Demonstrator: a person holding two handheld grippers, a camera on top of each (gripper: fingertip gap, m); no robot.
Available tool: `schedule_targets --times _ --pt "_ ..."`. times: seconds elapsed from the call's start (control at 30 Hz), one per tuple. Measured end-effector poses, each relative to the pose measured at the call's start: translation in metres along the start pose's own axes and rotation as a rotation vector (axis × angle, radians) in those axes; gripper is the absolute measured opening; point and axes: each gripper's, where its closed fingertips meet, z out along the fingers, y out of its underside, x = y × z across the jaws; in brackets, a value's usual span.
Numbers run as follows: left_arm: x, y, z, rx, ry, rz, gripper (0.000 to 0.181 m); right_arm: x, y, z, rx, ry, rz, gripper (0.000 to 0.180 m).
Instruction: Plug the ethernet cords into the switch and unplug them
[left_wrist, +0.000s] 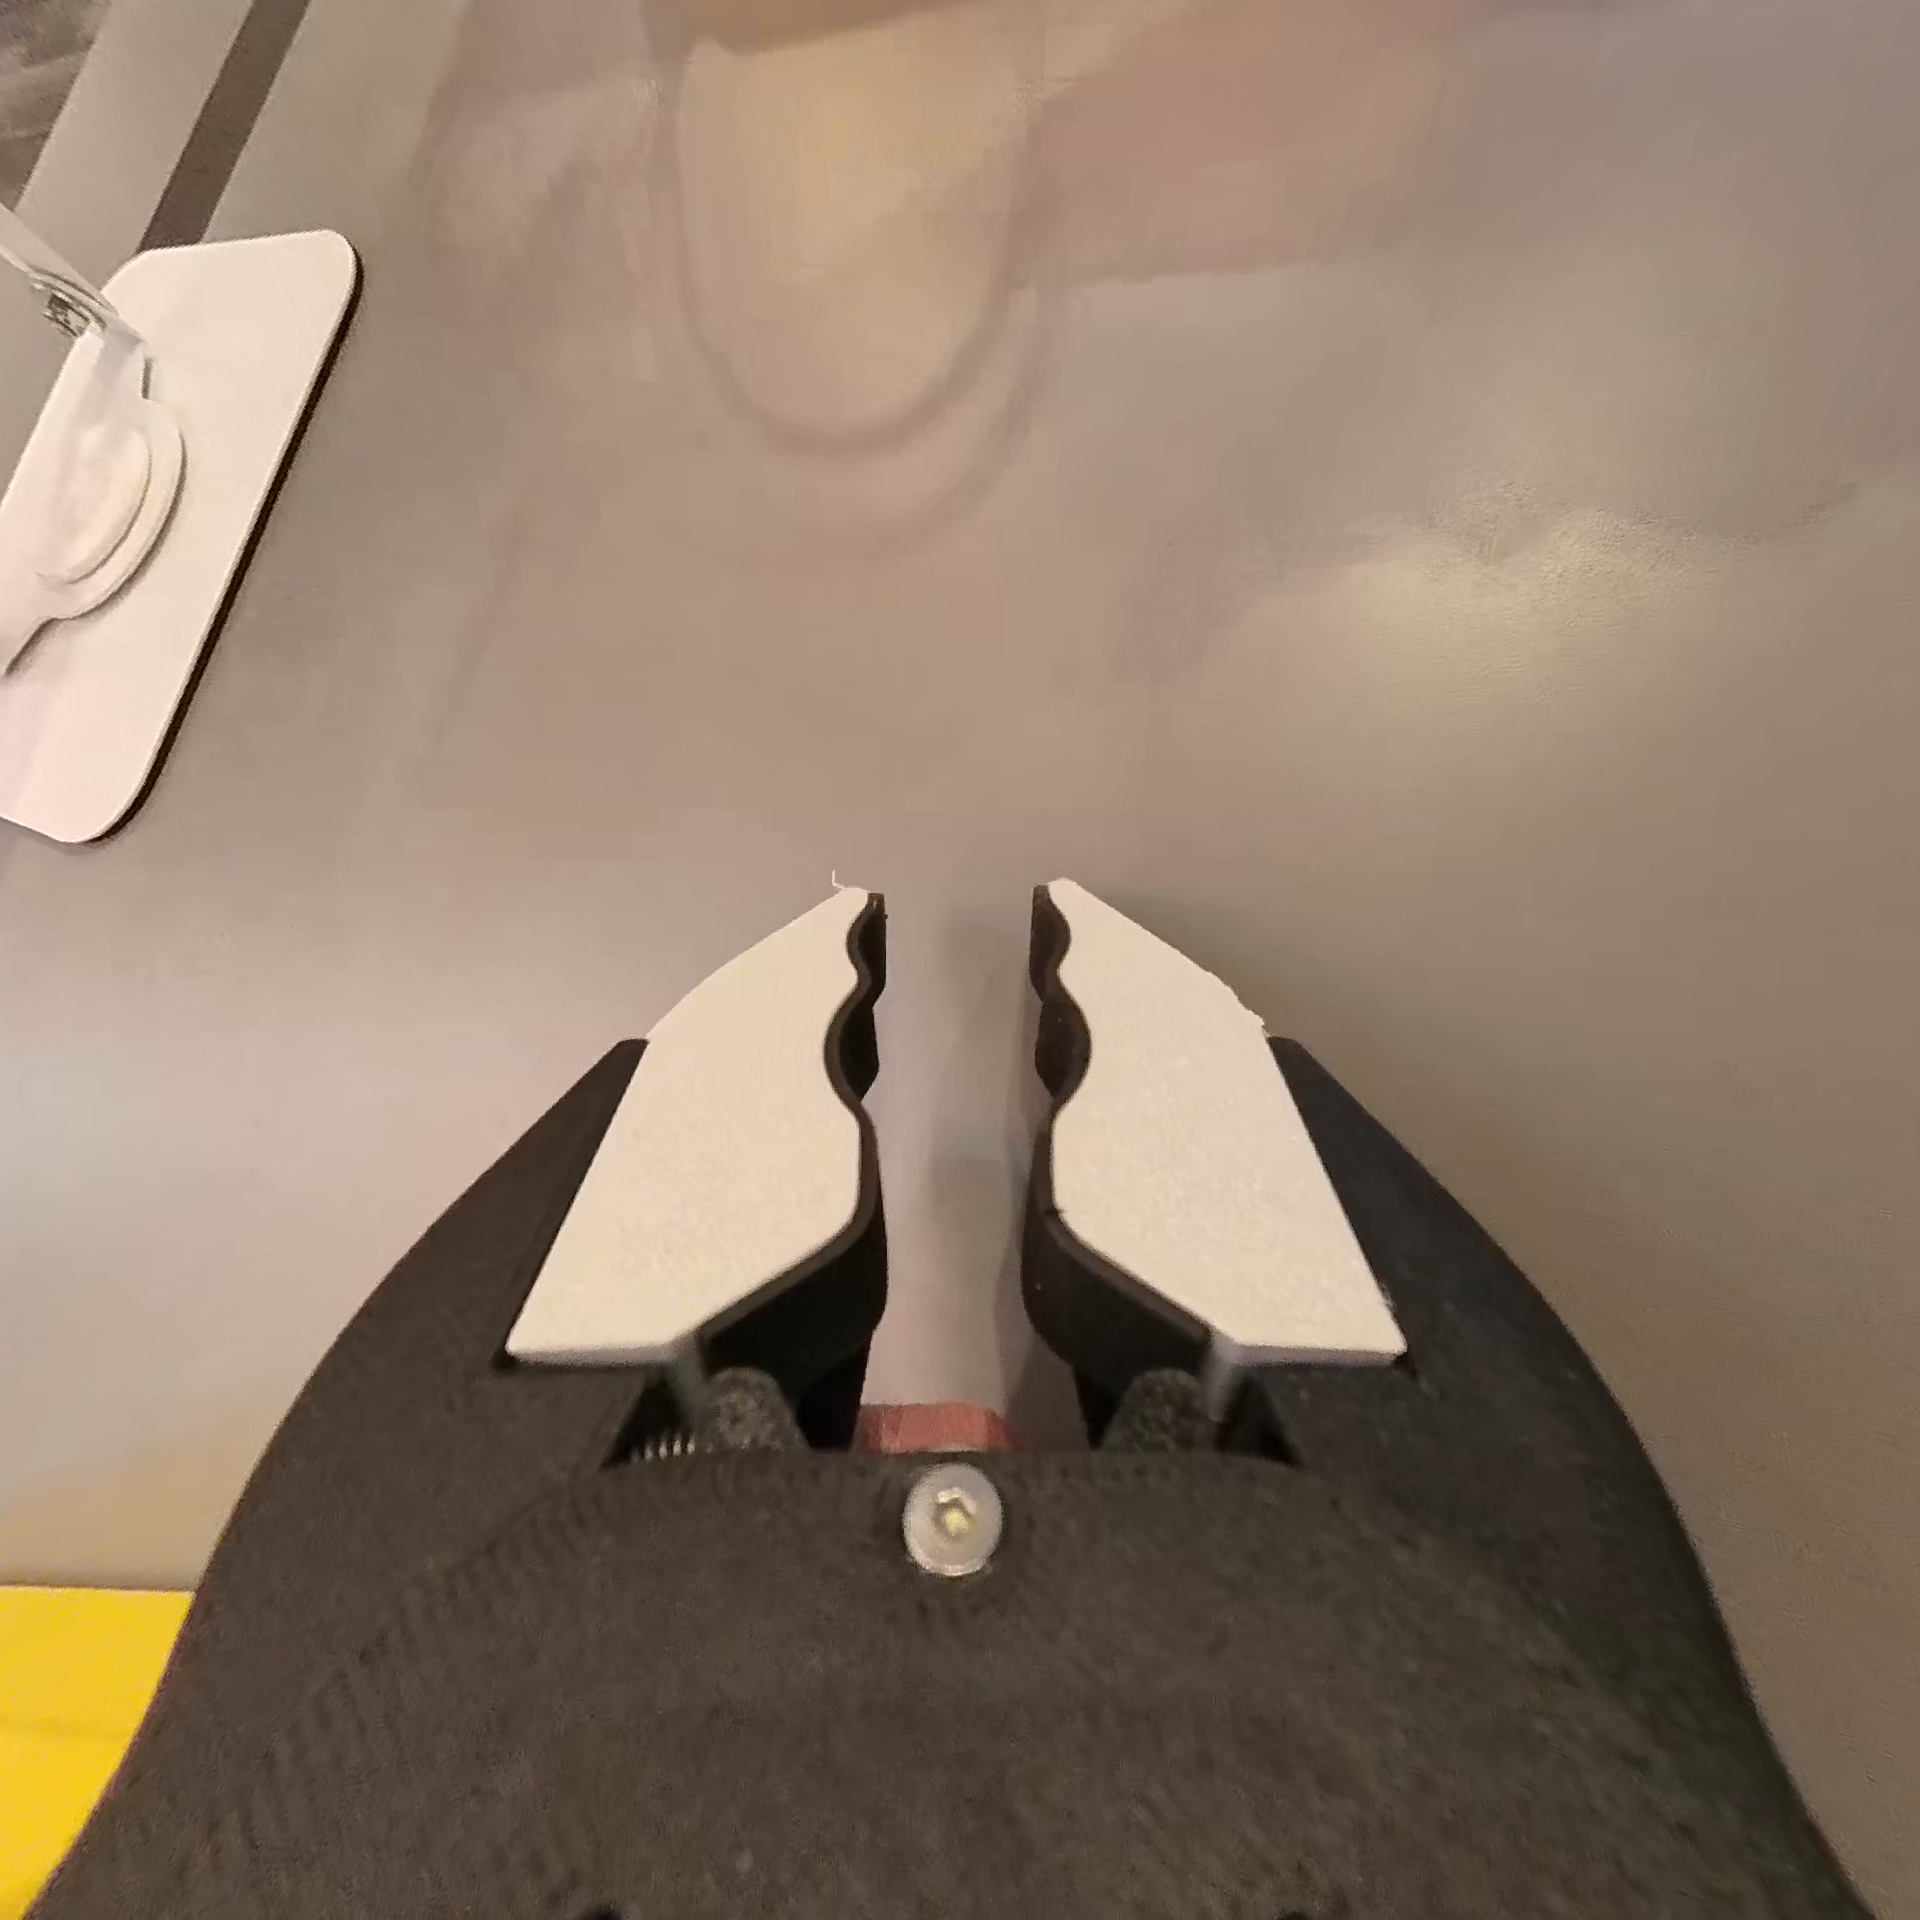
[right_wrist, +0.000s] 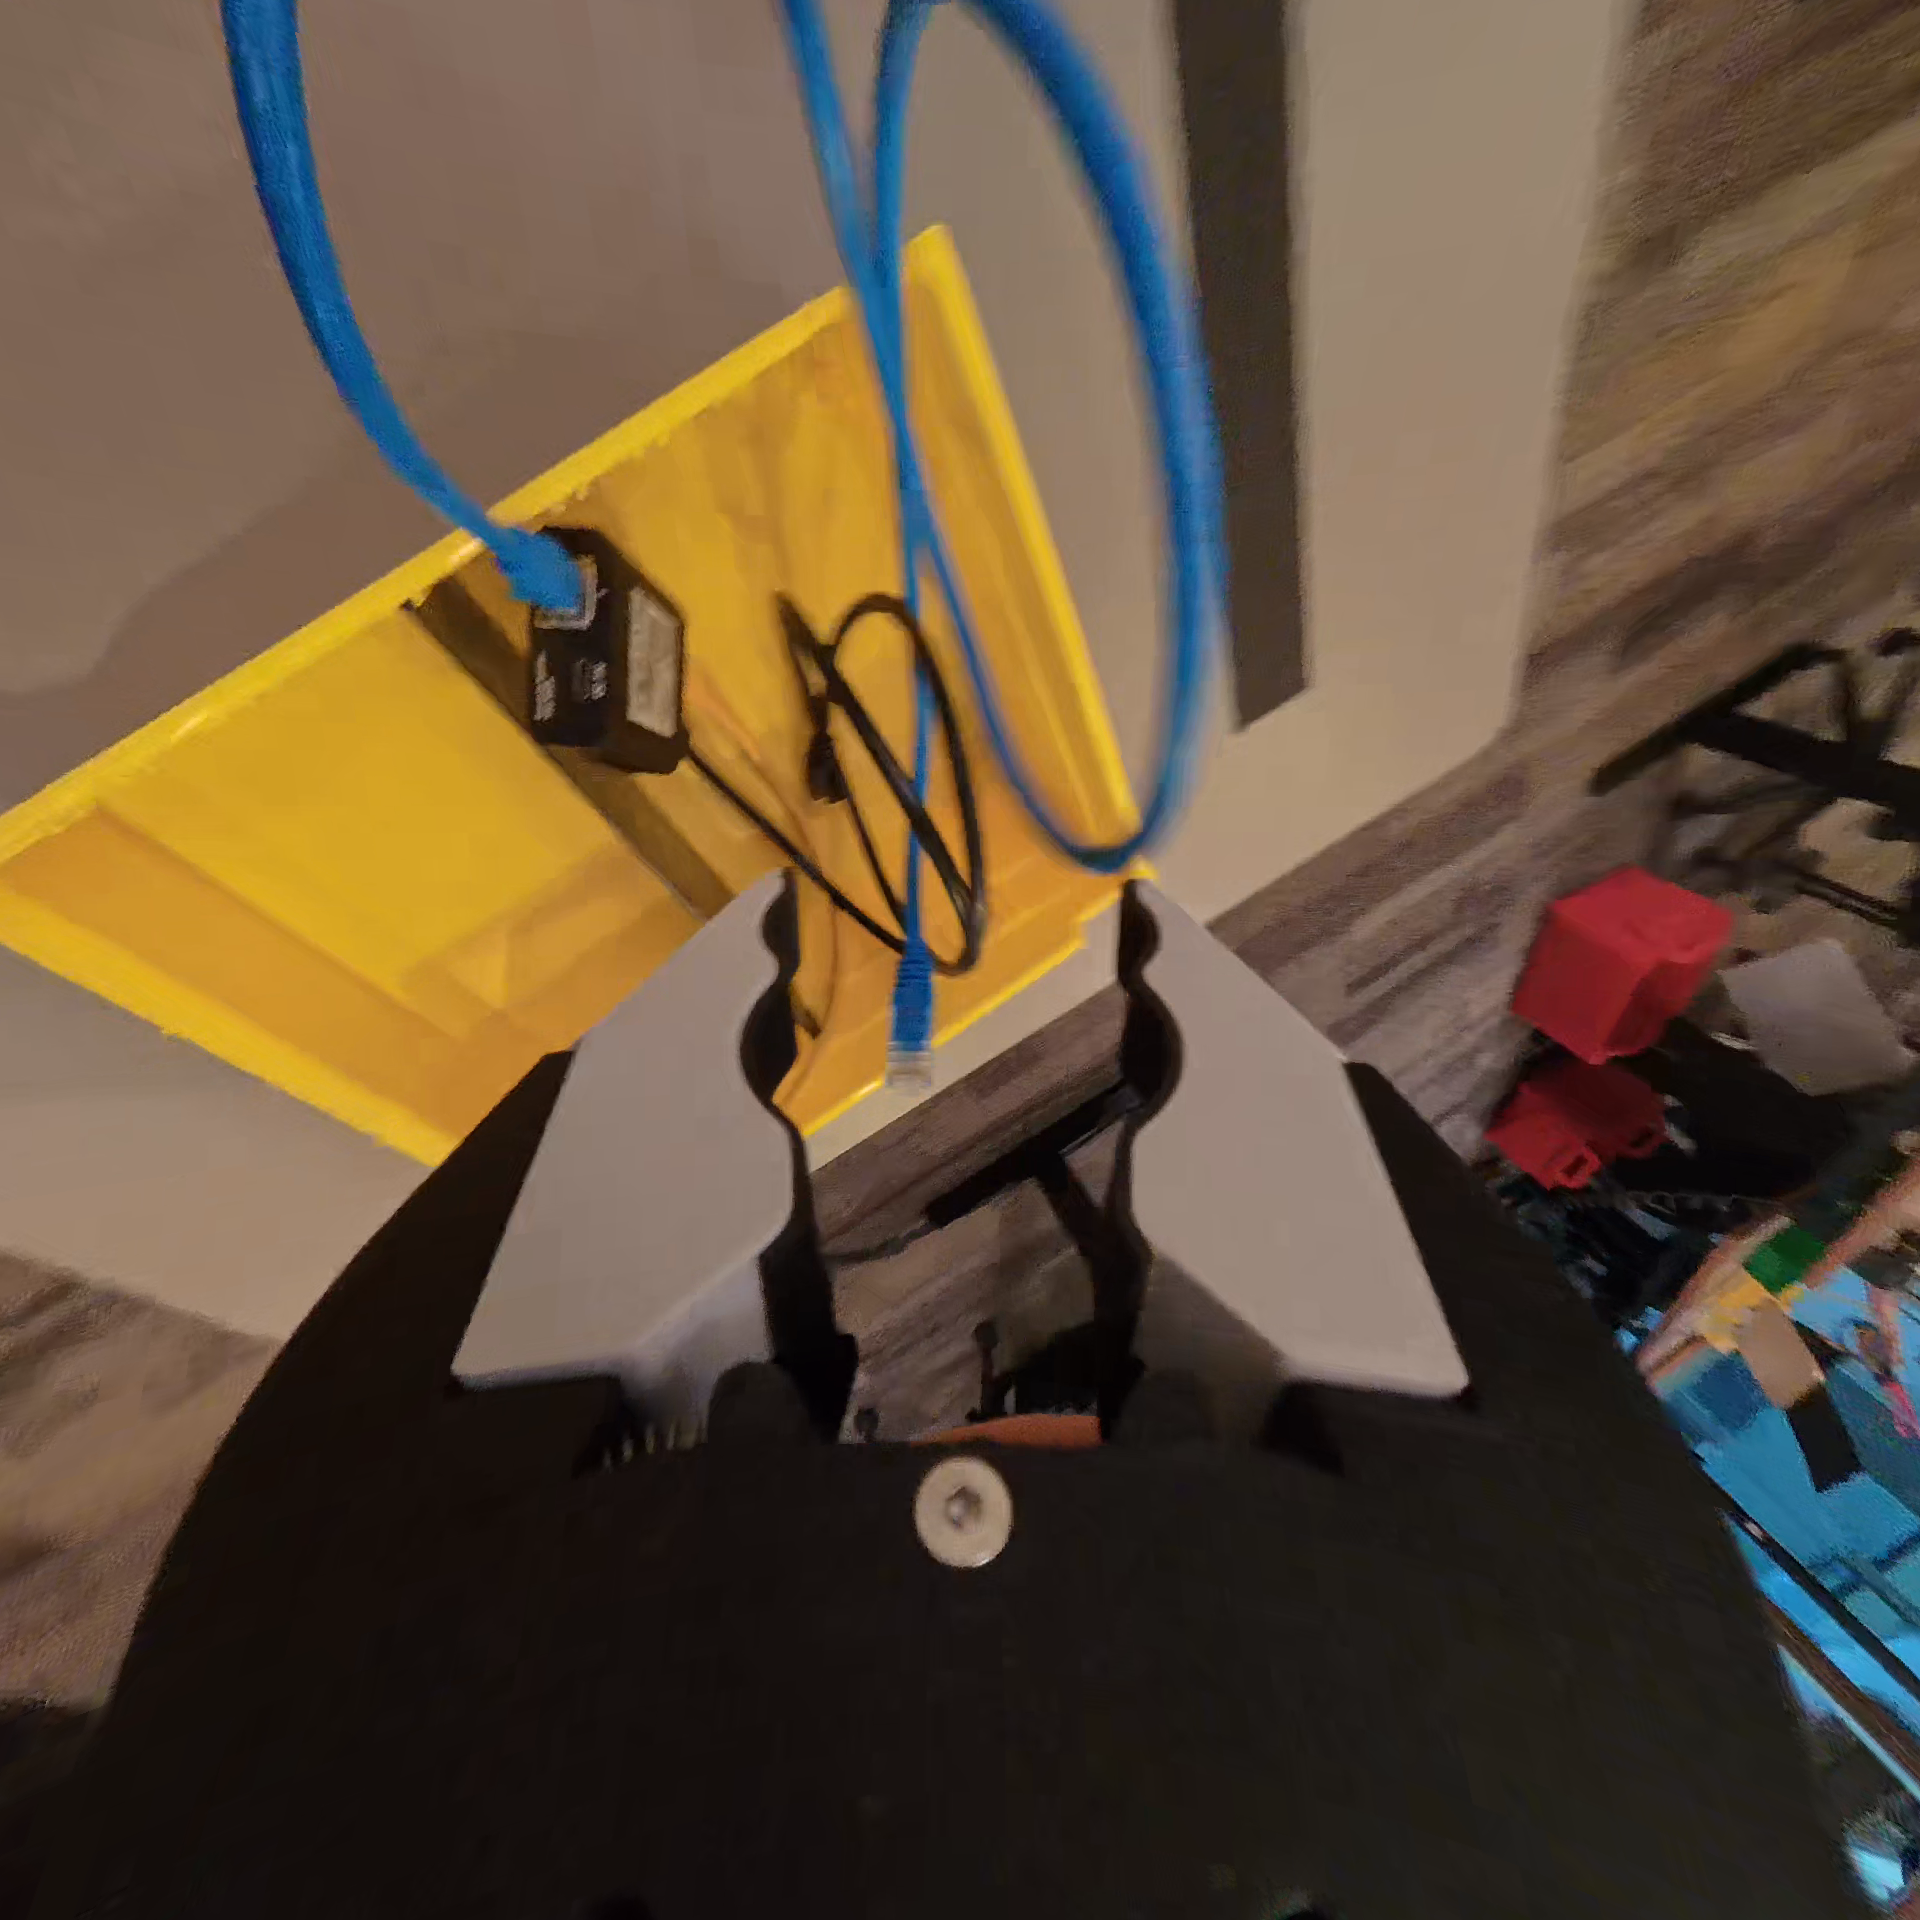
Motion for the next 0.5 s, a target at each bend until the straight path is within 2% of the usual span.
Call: schedule_targets --times 0.1,0.17,0.3,0.4,0.5 --pt "0.0 -0.001 -0.001 0.003 -0.002 0.004 0.026 0.005 -0.01 -0.019 0.063 0.076 0.019 0.076" --pt "0.0 -0.001 -0.001 0.005 0.001 0.003 0.026 0.002 -0.026 -0.016 0.119 0.121 -0.021 0.095" --pt "0.001 -0.003 -0.003 0.006 -0.003 0.018 0.026 -0.054 -0.041 0.004 0.163 -0.087 -0.088 0.075" --pt "-0.001 -0.003 -0.005 0.011 -0.006 0.016 0.026 -0.092 -0.051 0.005 0.241 -0.202 -0.098 0.084" --pt "0.0 -0.003 -0.004 0.012 0.002 0.014 0.026 -0.109 -0.056 0.009 0.308 -0.222 -0.073 0.088"
